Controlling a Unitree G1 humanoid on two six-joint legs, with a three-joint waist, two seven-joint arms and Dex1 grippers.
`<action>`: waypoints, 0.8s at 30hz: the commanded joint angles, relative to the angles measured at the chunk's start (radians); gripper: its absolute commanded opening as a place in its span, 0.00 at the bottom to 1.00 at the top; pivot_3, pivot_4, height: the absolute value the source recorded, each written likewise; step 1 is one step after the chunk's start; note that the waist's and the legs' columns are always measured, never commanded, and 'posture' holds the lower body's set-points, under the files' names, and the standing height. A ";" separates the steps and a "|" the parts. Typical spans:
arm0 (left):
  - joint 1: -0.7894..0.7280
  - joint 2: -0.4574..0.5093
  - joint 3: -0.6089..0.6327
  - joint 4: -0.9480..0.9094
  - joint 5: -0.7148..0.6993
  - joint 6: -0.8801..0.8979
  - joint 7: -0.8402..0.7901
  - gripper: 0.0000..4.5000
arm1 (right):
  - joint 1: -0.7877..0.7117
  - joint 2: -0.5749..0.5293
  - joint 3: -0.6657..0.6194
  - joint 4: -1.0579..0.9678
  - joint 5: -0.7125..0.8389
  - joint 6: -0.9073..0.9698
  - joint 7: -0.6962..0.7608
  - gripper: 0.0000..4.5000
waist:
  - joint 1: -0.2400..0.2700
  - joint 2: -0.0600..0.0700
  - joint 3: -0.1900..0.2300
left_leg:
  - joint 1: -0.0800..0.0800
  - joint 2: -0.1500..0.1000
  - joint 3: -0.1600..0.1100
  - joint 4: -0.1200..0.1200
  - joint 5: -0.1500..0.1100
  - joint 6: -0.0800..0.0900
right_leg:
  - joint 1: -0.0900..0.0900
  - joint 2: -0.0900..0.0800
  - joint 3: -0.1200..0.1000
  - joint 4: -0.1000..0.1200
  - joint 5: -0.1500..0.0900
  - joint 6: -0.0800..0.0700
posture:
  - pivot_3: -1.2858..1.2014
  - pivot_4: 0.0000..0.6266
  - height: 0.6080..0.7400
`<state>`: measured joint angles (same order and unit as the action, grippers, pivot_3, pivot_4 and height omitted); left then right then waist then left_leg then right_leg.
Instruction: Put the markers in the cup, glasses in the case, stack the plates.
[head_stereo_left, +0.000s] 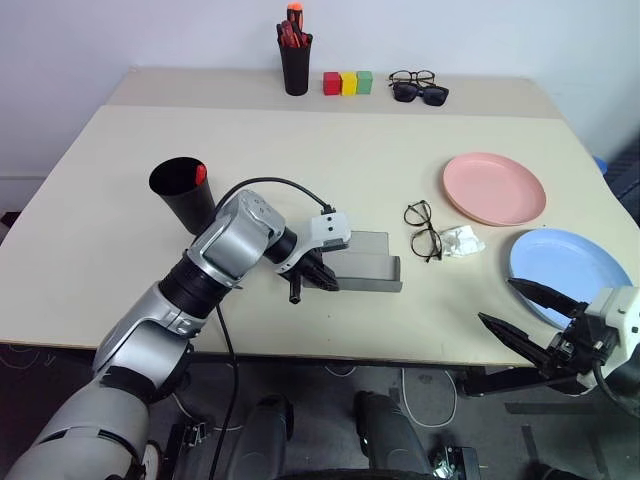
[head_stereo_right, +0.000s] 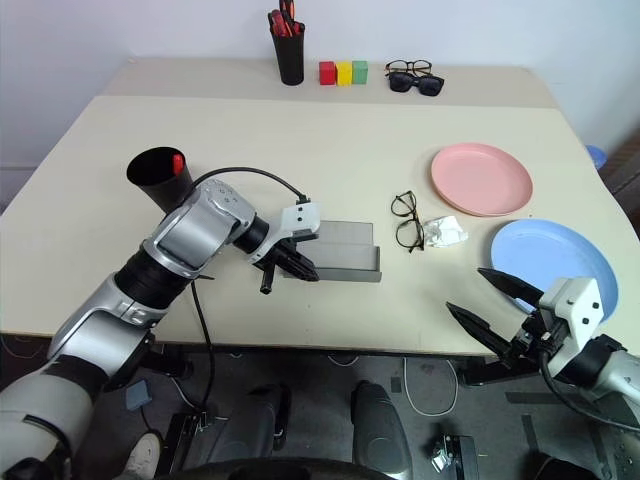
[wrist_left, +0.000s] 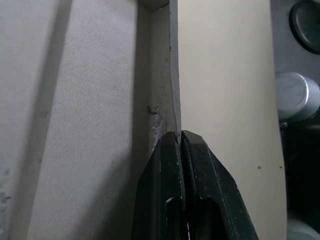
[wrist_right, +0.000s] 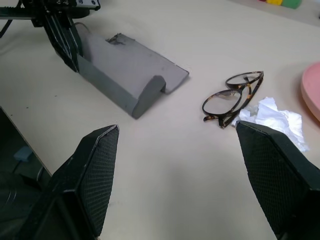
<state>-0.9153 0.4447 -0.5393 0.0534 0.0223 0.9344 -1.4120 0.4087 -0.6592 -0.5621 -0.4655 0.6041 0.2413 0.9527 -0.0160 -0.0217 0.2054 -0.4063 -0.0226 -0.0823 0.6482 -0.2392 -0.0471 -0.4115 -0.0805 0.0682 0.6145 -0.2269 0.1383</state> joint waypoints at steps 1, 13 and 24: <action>0.000 0.022 -0.013 -0.038 -0.027 -0.026 0.010 0.13 | -0.022 -0.002 -0.009 -0.007 -0.014 -0.014 -0.037 0.85 | -0.001 0.000 0.000 | 0.000 0.000 0.000 0.000 0.000 0.000 | 0.000 0.000 0.000 0.000 0.000 0.000 | 0.52 0.24 1.00; -0.024 0.028 0.056 -0.085 -0.140 0.040 0.100 0.88 | -0.214 -0.089 0.047 0.041 -0.027 0.172 -0.172 0.85 | -0.003 0.001 -0.001 | 0.000 0.000 0.000 0.001 0.000 0.000 | 0.000 0.000 0.000 0.000 0.000 -0.001 | 0.52 0.24 1.00; 0.271 -0.011 0.287 -0.069 -0.095 -0.719 0.383 0.88 | -0.724 -0.103 0.403 0.447 -0.102 0.273 -0.052 0.85 | -0.002 0.003 -0.002 | 0.005 0.001 0.002 -0.002 0.000 0.000 | 0.002 0.000 0.000 0.000 0.003 0.001 | 0.52 0.24 1.00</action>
<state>-0.6416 0.4258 -0.2409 0.0137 -0.0738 0.2507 -1.0060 -0.2849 -0.7695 -0.1798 -0.0434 0.5137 0.5260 0.8765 -0.0178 -0.0184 0.2035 -0.4020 -0.0221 -0.0807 0.6464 -0.2387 -0.0475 -0.4096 -0.0804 0.0687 0.6143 -0.2236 0.1393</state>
